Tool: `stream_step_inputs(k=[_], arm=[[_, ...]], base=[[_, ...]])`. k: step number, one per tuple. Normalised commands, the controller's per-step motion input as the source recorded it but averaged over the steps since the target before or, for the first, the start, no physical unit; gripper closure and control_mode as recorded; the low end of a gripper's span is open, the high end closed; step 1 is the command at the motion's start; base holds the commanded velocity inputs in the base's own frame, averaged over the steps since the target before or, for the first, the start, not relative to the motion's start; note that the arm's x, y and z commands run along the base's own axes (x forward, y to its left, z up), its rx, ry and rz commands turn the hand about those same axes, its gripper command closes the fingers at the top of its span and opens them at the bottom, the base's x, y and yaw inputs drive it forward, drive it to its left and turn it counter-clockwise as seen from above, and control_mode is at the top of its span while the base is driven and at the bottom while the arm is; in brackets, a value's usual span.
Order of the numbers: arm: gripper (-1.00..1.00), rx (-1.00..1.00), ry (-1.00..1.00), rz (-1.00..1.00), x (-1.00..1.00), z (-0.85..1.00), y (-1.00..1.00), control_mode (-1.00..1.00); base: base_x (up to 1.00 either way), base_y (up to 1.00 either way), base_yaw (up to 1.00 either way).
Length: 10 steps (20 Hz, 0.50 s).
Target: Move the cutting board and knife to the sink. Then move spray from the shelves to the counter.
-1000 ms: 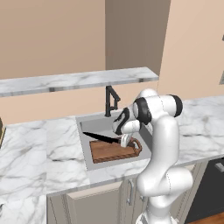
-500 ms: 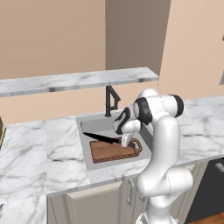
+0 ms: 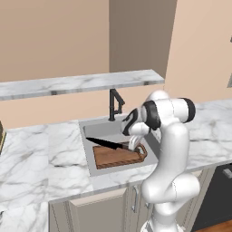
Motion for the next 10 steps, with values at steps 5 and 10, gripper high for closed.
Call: stream_step_inputs(k=[5,10], arm=[[-1.00,0.01,0.00,-0.15,-0.26,0.39,-0.01,-1.00],[-1.00,0.00,-0.07,-0.21,-0.35,0.36,0.00,-1.00]], base=[[0.00,0.00,0.00],[0.00,0.00,0.00]])
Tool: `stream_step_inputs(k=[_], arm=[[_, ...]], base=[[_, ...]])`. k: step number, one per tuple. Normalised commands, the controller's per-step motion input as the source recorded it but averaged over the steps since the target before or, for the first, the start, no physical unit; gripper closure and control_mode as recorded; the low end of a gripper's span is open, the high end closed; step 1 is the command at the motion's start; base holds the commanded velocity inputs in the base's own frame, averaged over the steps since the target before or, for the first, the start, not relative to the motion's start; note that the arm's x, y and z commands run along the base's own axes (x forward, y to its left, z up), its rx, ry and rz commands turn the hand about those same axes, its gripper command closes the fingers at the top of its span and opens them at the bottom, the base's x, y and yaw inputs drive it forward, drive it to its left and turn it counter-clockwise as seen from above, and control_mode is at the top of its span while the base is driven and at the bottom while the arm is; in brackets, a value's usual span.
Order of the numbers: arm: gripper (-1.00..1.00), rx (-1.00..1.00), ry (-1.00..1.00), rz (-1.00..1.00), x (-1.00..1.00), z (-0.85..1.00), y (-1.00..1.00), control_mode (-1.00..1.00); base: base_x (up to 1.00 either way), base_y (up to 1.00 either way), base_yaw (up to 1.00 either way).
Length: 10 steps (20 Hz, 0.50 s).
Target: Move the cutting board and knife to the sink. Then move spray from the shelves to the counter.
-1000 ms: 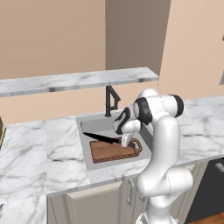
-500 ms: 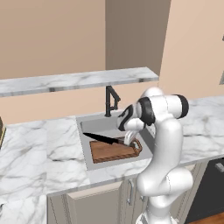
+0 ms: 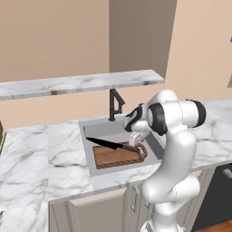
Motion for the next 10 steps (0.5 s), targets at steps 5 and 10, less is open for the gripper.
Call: stream_step_inputs(k=[5,10], arm=[[-1.00,0.00,-0.12,-0.18,-0.40,0.37,0.00,-1.00],[-1.00,0.00,-0.20,-0.12,-0.46,0.33,0.00,-1.00]], base=[[0.00,0.00,0.00],[0.00,0.00,0.00]])
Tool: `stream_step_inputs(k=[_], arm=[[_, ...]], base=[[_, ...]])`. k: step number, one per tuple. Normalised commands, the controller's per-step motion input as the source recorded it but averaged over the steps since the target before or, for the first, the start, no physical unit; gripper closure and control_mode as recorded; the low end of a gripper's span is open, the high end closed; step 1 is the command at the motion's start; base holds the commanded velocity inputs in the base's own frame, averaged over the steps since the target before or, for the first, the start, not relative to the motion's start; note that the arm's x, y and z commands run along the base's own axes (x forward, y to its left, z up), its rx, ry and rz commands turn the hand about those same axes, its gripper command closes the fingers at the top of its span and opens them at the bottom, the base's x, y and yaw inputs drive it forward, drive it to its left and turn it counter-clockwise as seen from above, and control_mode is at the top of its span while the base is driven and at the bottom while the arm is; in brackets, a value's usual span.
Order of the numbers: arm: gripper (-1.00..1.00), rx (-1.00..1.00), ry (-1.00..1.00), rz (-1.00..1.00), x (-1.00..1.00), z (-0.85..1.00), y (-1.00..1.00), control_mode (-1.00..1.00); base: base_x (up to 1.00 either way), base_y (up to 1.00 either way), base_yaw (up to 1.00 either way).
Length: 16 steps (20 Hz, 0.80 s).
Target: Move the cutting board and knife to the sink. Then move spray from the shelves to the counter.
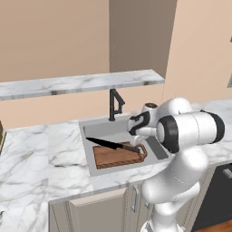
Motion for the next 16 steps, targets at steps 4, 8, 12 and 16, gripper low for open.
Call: stream_step_inputs(k=[4,8,12,16], arm=[[-1.00,0.00,-0.11,-0.02,-0.41,0.42,0.00,-1.00],[-1.00,0.00,-0.08,0.00,-0.43,0.46,0.00,-1.00],[-1.00,0.00,0.00,0.00,-0.38,0.50,0.01,-1.00],[-1.00,0.01,0.02,-0.07,-0.44,0.44,0.00,-1.00]], base=[[0.00,0.00,0.00],[0.00,0.00,0.00],[0.00,0.00,0.00],[0.00,0.00,0.00]])
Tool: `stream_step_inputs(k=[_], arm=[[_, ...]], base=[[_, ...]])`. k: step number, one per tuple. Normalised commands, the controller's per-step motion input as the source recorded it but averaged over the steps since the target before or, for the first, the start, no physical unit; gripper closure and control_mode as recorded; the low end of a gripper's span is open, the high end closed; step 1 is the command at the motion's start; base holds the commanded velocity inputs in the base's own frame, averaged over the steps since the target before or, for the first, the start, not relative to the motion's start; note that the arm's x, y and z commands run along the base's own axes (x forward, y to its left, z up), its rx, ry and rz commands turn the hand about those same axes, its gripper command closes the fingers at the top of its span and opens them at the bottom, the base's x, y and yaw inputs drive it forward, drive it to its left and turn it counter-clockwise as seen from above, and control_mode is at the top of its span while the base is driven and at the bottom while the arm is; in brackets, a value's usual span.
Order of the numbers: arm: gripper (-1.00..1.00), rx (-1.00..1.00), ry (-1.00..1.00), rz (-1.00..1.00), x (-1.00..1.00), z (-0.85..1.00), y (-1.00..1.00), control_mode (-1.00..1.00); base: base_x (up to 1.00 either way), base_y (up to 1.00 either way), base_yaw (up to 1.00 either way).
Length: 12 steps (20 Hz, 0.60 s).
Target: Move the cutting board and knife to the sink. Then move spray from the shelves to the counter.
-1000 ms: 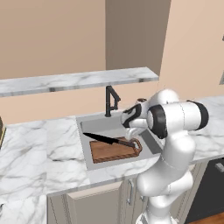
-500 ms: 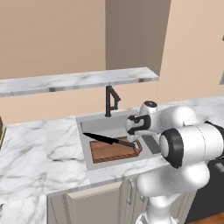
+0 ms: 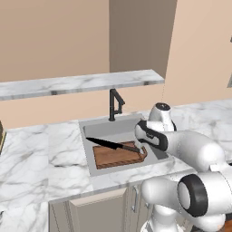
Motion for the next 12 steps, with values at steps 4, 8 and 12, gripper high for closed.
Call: stream_step_inputs(k=[4,8,12], arm=[[-1.00,0.00,0.00,-0.06,-0.43,0.46,0.00,-1.00],[-1.00,0.00,0.00,-0.15,-0.46,0.41,0.03,-1.00],[-1.00,0.00,0.00,-0.20,-0.34,0.36,0.02,-1.00]], base=[[0.00,0.00,0.00],[0.00,0.00,0.00],[0.00,0.00,0.00]])
